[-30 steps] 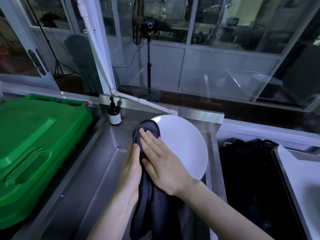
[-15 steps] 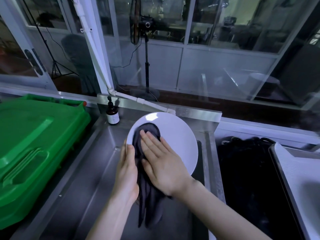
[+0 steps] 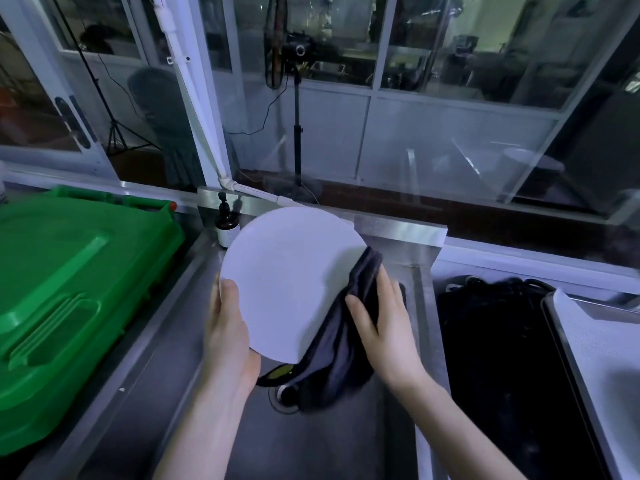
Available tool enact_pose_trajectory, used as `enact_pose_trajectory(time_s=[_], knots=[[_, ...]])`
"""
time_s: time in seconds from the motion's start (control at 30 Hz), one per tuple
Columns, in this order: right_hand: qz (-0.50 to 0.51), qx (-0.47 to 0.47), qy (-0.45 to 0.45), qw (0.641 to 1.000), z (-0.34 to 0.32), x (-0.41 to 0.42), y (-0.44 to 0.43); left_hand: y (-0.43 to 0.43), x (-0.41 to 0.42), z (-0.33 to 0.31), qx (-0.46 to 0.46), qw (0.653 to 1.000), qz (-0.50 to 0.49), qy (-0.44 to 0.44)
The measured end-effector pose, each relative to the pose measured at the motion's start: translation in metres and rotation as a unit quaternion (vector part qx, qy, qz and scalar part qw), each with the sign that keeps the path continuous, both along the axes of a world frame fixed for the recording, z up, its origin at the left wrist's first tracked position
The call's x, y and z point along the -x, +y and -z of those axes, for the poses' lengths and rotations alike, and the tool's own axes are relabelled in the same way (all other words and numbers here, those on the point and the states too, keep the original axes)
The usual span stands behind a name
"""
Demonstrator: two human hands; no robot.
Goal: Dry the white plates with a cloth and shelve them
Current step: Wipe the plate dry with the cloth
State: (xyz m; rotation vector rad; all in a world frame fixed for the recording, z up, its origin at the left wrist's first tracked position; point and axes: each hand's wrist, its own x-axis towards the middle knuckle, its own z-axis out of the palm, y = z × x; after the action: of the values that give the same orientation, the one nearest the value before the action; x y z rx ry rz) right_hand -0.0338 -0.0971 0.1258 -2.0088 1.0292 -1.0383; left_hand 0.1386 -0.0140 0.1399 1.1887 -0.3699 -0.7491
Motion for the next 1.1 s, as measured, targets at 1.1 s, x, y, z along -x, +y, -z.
enact_pose_trajectory(time_s=[1.1], knots=[[0.035,-0.217,-0.149,0.964,-0.017,0.006,-0.035,-0.004,-0.022,-0.011,-0.045,0.986,0.107,-0.121]])
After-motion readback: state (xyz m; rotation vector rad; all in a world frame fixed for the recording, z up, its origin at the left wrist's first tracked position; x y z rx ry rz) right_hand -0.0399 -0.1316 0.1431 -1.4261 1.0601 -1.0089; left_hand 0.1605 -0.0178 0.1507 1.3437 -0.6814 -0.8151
